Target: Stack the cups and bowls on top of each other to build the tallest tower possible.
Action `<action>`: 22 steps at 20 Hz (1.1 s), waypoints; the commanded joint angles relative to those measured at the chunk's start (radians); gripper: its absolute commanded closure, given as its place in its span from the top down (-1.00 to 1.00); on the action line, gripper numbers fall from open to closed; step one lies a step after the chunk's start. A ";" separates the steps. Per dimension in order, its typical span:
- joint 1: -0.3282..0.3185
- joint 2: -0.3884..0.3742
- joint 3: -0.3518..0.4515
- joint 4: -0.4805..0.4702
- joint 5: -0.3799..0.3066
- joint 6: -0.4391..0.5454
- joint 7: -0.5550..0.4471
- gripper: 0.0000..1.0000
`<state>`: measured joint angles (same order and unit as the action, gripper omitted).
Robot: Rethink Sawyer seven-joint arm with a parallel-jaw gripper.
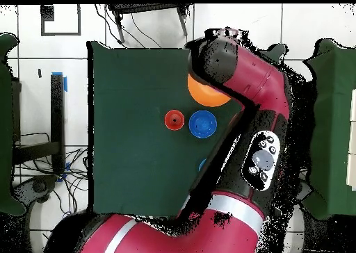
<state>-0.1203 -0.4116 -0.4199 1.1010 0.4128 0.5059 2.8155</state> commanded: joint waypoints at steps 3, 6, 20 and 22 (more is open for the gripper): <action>-0.011 -0.002 0.187 0.195 -0.031 -0.005 -0.022 1.00; -0.012 -0.005 0.192 0.213 -0.035 -0.021 -0.020 1.00; -0.031 -0.003 0.196 0.206 -0.060 -0.039 -0.035 1.00; -0.030 -0.005 0.195 0.204 -0.061 -0.029 -0.036 1.00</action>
<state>-0.1337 -0.4324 -0.3530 1.2222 0.4080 0.4847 2.8155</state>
